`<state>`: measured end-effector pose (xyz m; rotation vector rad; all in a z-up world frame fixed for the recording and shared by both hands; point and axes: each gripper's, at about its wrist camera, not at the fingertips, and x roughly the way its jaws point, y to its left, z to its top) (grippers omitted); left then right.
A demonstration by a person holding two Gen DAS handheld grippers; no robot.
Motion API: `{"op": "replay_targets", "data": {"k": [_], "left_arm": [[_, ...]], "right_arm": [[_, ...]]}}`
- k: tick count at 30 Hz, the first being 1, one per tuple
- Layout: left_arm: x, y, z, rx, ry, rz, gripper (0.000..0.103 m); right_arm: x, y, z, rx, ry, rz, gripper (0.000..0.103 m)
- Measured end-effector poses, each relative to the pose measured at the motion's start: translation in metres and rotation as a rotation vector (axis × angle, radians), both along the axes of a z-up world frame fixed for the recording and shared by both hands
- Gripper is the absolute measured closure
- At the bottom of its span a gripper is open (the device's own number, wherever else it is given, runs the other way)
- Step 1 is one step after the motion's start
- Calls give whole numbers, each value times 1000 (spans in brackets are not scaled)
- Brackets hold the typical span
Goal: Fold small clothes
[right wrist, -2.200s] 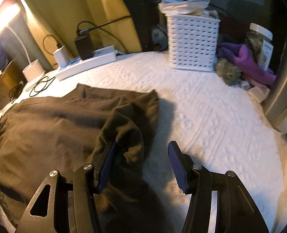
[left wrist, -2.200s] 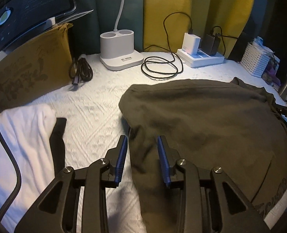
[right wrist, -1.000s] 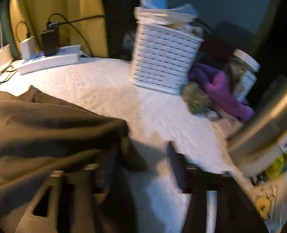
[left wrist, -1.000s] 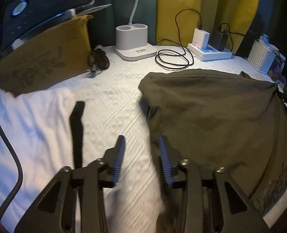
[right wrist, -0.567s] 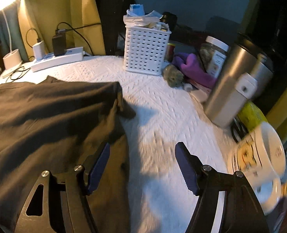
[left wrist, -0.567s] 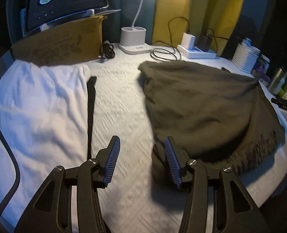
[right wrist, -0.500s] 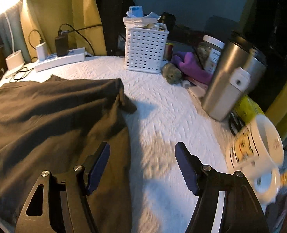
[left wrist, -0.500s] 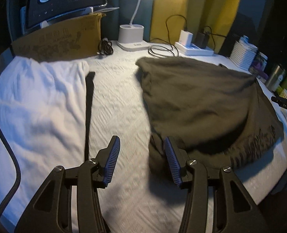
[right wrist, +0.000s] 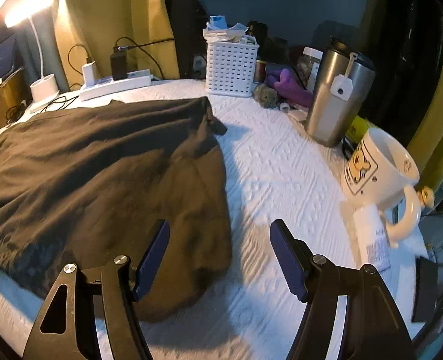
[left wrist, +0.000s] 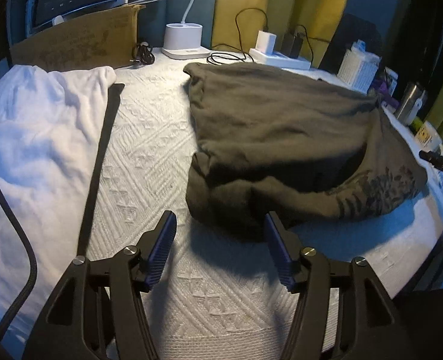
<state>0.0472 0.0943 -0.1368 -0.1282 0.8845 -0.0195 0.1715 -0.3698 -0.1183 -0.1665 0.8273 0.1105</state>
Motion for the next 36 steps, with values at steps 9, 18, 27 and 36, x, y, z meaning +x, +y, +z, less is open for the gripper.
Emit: {"op": "replay_targets", "data": {"k": [9, 18, 27, 36], "left_arm": [[5, -24, -9, 78, -7, -33, 43], [12, -34, -11, 119, -31, -47, 76], [4, -40, 35, 151, -134, -83, 94], [-27, -63, 38, 225, -56, -258, 94]], "right_arm": [[-23, -17, -16, 123, 43, -19, 32], [-29, -15, -29, 270, 54, -11, 32], [-25, -16, -8, 296, 0, 30, 98], [-30, -25, 29, 103, -59, 79, 99]]}}
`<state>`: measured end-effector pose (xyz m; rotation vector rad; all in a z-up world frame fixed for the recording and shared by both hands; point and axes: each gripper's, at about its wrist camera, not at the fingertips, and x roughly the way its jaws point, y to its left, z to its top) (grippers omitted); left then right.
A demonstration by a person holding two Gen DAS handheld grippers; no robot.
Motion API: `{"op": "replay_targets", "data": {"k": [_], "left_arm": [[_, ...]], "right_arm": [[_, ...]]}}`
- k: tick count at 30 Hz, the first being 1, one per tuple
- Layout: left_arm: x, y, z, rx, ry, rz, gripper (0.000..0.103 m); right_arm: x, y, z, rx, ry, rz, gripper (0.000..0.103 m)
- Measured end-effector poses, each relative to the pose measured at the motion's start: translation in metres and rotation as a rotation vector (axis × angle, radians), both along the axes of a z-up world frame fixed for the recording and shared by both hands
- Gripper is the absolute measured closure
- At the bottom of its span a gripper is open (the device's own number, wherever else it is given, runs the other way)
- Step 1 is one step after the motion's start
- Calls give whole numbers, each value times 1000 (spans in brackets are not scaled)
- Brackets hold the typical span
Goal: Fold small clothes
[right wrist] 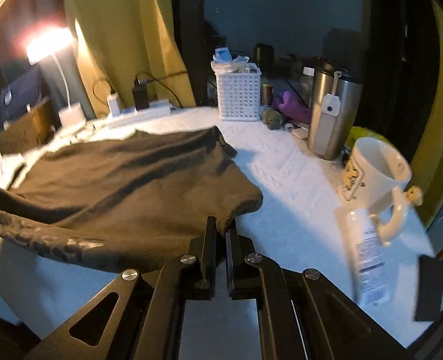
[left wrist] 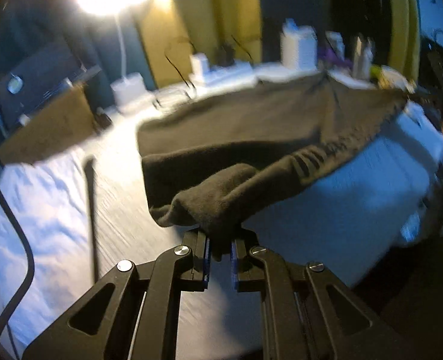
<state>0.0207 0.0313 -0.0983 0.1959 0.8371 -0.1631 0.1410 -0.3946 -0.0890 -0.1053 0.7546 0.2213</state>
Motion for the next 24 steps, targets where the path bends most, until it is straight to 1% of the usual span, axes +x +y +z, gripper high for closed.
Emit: {"op": "replay_targets", "data": {"k": [3, 5, 6, 9, 11, 13, 14, 15, 17, 18, 19, 21, 24], "left_arm": [[-8, -3, -29, -13, 111, -10, 94], [-16, -6, -39, -33, 156, -11, 93], [-21, -6, -44, -56, 191, -16, 93], [-31, -3, -44, -81, 237, -21, 92], [-36, 3, -41, -88, 258, -16, 91], [-39, 13, -32, -105, 245, 0, 87], [-41, 18, -27, -121, 230, 10, 77], [-39, 24, -21, -144, 209, 28, 63], [-33, 37, -9, -207, 165, 72, 52], [-29, 42, -4, -237, 146, 88, 51], [-25, 47, -1, -248, 130, 103, 51], [-8, 52, 4, -241, 91, 135, 51], [16, 59, 2, -262, 82, 176, 51]], "right_arm": [[-5, -4, -20, -50, 41, -4, 99], [-7, -5, -35, -92, 61, -21, 99], [-8, -6, -41, -107, 69, -30, 99], [-11, -7, -57, -134, 88, -42, 99], [-13, -9, -59, -135, 72, -54, 99], [-14, -8, -58, -137, 73, -54, 99], [-13, -9, -58, -130, 78, -58, 99], [-12, -10, -57, -124, 84, -61, 98], [-13, -9, -55, -131, 88, -66, 93], [-14, -9, -54, -133, 87, -70, 92], [-15, -11, -52, -126, 91, -72, 91], [-14, -13, -49, -112, 95, -78, 91], [-14, -14, -41, -103, 86, -85, 91]]}}
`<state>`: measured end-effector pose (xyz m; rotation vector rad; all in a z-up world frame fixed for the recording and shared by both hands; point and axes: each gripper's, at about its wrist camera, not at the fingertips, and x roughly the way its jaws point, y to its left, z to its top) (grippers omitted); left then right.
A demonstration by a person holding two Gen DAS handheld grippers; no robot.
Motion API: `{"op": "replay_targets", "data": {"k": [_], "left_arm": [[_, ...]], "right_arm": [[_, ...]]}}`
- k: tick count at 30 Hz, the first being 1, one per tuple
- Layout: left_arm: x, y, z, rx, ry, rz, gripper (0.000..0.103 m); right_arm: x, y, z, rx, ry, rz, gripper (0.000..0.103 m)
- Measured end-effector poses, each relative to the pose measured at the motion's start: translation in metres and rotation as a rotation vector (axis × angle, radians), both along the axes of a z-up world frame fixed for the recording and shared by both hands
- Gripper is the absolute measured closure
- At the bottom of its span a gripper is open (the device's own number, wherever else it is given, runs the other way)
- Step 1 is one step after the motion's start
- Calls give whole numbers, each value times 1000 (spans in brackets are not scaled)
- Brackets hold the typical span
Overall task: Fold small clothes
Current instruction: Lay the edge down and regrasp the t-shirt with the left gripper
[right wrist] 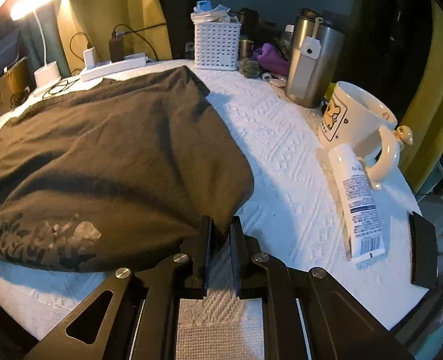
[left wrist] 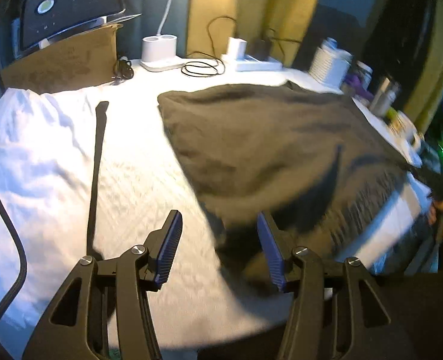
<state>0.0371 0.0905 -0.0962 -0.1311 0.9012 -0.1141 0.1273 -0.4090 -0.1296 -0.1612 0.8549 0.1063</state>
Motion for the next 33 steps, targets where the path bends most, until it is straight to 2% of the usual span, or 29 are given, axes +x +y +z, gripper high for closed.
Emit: {"op": "replay_targets", "data": {"k": [6, 8, 9, 10, 11, 12, 13, 15, 17, 23, 25, 26, 28, 29, 31, 32, 33], "left_arm": [[46, 3, -20, 14, 18, 8, 51], [63, 6, -31, -11, 34, 1, 51], [70, 7, -36, -8, 51, 11, 51], [77, 8, -42, -3, 68, 24, 51], [81, 9, -47, -8, 75, 32, 51], [85, 10, -51, -15, 58, 34, 52], [87, 10, -51, -10, 41, 33, 53], [93, 7, -51, 1, 32, 13, 91], [99, 7, -50, -2, 29, 11, 96], [115, 10, -48, 35, 22, 38, 97], [120, 13, -47, 41, 28, 52, 95], [121, 17, -45, 38, 31, 69, 92], [124, 24, -41, 3, 42, 78, 91], [124, 26, -37, -3, 42, 79, 85], [124, 29, -25, 33, 4, 90, 67], [125, 32, -20, 32, -14, 98, 54], [128, 38, -15, 15, -29, 111, 49]], "right_arm": [[2, -4, 22, -12, -42, -29, 89], [4, -8, 27, -17, -50, -49, 84], [5, -10, 29, -10, -52, -58, 68], [6, -12, 30, -7, -55, -64, 37], [6, -12, 30, -10, -65, -73, 22], [7, -11, 31, -14, -80, -73, 16], [8, -8, 30, -17, -80, -63, 16], [14, 0, 27, -13, -63, -41, 16], [20, 8, 26, -13, -58, -22, 16], [43, 40, 26, -13, -48, 51, 16], [51, 49, 24, -10, -40, 73, 16], [56, 53, 22, -12, -36, 82, 16], [66, 59, 19, -4, -28, 96, 16], [74, 63, 18, 0, -20, 102, 16], [85, 68, 18, 3, -22, 117, 16], [93, 71, 18, 5, -22, 122, 16], [99, 74, 18, 4, -21, 126, 16]]}}
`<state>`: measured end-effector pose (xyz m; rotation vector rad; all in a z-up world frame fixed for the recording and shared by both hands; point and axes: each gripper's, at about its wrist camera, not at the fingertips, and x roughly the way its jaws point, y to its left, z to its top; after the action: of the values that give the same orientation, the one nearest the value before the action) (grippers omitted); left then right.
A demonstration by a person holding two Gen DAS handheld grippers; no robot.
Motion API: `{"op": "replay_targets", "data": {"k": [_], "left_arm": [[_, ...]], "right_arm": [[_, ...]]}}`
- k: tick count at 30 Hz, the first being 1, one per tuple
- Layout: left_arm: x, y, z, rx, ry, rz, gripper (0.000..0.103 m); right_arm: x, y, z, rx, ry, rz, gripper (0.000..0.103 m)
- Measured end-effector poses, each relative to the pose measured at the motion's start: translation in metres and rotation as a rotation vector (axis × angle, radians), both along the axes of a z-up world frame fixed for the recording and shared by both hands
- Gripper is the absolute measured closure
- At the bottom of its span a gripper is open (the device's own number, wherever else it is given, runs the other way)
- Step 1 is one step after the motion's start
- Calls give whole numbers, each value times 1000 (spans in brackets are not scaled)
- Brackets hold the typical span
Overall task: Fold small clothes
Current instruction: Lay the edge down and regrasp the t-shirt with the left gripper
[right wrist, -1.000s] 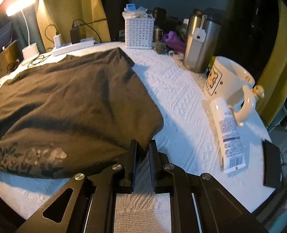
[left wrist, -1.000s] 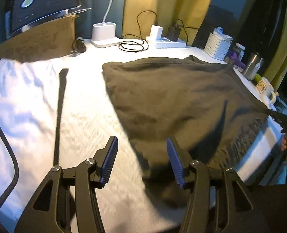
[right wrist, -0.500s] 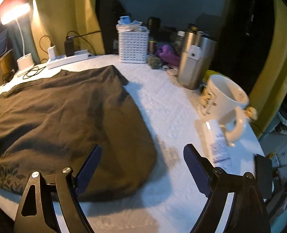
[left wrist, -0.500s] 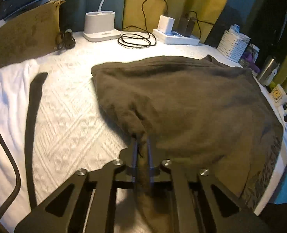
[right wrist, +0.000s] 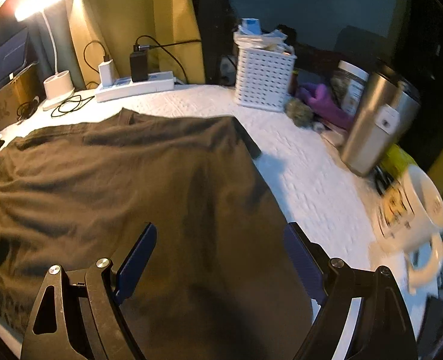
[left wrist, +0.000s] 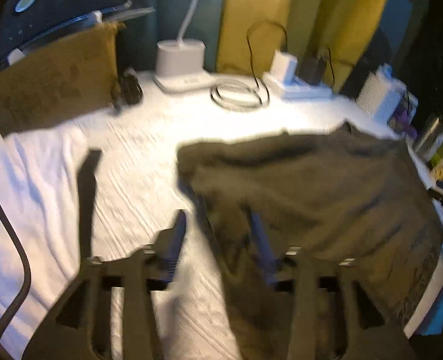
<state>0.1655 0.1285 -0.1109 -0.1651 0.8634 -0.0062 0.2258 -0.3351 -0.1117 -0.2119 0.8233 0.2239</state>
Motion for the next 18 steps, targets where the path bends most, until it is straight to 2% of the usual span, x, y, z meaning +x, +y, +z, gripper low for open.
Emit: {"op": "replay_targets", "data": {"k": [3, 8, 9, 11, 12, 18], "left_arm": [[16, 11, 2, -38, 5, 16, 43], [56, 18, -22, -64, 74, 45, 44], [64, 16, -27, -60, 79, 33, 58], [72, 10, -33, -31, 93, 14, 95], [75, 6, -33, -8, 81, 10, 99], [97, 3, -24, 86, 28, 15, 100]], "right_arm": [[19, 8, 0, -5, 4, 22, 16], [43, 13, -3, -4, 9, 39, 16], [48, 14, -4, -1, 10, 41, 16], [57, 15, -8, -1, 18, 37, 16], [61, 15, -10, 1, 23, 36, 16], [86, 15, -24, 1, 56, -3, 16]]}}
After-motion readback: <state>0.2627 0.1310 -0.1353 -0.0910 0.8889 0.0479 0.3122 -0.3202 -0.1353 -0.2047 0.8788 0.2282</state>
